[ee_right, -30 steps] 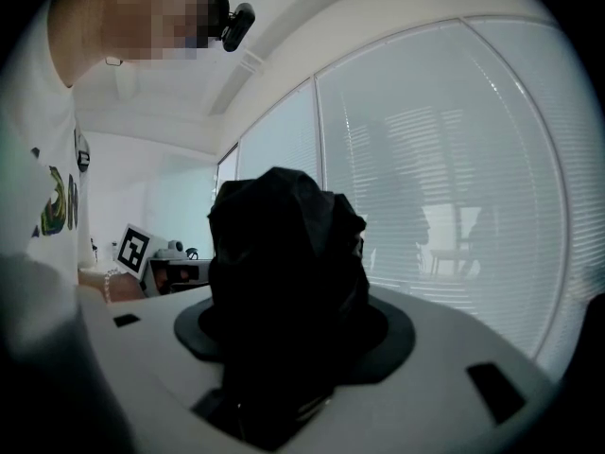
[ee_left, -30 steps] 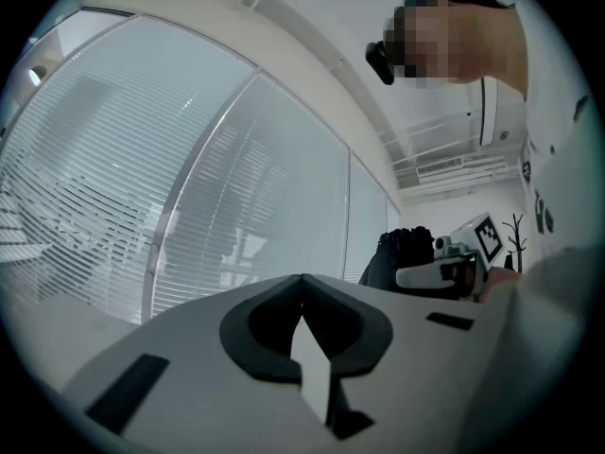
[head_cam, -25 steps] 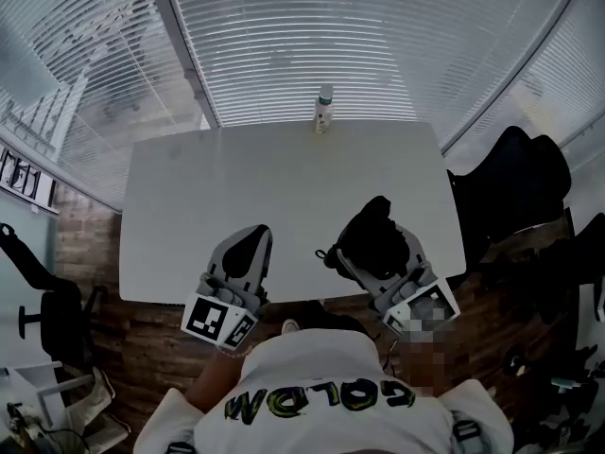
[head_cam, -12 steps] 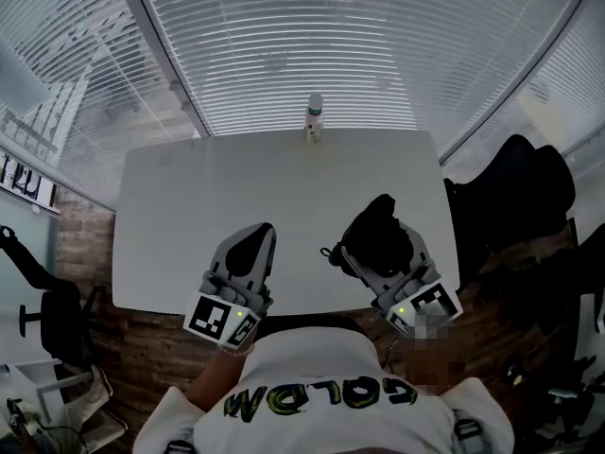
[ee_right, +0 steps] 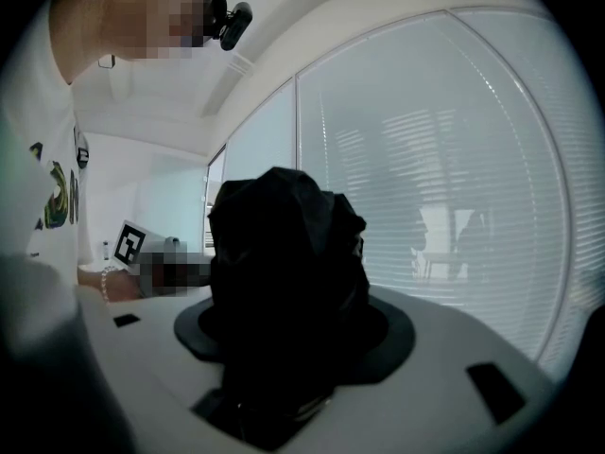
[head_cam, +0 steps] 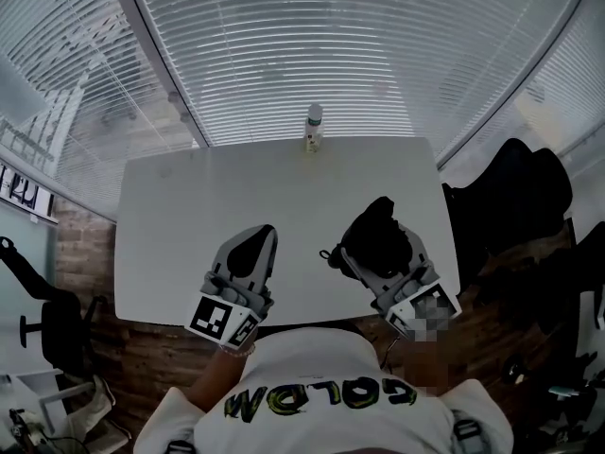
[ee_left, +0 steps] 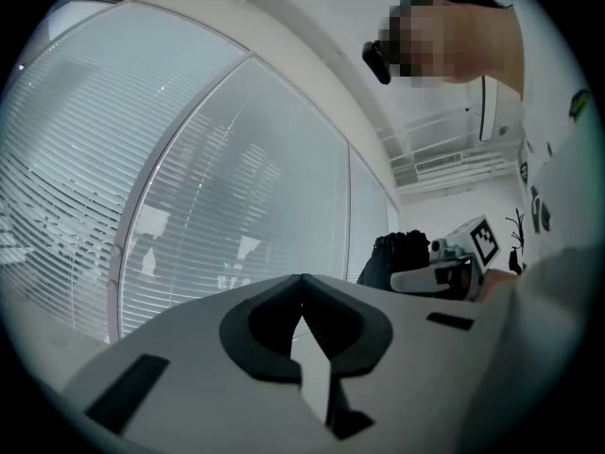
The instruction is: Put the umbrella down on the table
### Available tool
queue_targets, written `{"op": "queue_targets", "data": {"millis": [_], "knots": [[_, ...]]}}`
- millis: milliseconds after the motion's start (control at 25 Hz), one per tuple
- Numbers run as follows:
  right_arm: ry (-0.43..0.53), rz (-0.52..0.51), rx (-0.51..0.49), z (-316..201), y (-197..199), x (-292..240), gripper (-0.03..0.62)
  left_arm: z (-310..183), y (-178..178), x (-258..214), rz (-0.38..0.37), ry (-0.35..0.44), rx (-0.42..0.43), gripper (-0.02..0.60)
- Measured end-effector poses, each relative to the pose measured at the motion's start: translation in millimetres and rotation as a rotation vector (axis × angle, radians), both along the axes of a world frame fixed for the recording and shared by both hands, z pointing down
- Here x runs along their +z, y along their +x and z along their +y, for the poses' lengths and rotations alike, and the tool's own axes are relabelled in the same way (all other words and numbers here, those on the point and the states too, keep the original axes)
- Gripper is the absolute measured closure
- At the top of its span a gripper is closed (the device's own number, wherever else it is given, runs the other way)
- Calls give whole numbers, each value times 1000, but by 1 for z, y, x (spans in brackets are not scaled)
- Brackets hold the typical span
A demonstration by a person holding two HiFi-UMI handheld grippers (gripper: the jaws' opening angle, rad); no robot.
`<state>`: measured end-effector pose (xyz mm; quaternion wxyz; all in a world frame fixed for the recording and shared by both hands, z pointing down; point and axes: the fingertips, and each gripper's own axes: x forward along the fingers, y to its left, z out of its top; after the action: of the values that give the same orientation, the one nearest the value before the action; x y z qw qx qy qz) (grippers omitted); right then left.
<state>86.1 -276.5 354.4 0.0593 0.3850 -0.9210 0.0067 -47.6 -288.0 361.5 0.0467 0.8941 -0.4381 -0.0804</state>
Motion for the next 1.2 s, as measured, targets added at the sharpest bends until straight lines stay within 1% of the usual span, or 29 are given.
{"op": "queue_targets", "data": {"millis": [280, 360, 480, 720, 800, 920, 960, 1200], "knots": [[17, 14, 19, -10, -12, -9, 341, -11, -20, -6, -9, 7, 8, 571], [25, 37, 24, -13, -14, -7, 341, -14, -22, -7, -8, 10, 10, 571], [38, 105, 35, -17, -15, 0, 341, -14, -23, -6, -7, 12, 14, 571], [21, 312, 24, -32, -22, 34, 342, -20, -27, 1, -6, 5, 16, 571], [23, 413, 13, -36, -28, 48, 341, -22, -30, 4, -8, -2, 12, 571], [35, 593, -5, -38, -32, 69, 341, -22, -31, 7, -11, -12, 6, 571], [36, 635, -12, -38, -34, 75, 341, -22, -31, 8, -11, -15, 5, 571], [32, 831, -61, -44, -50, 115, 341, -26, -35, 12, -10, -26, 6, 571]]}}
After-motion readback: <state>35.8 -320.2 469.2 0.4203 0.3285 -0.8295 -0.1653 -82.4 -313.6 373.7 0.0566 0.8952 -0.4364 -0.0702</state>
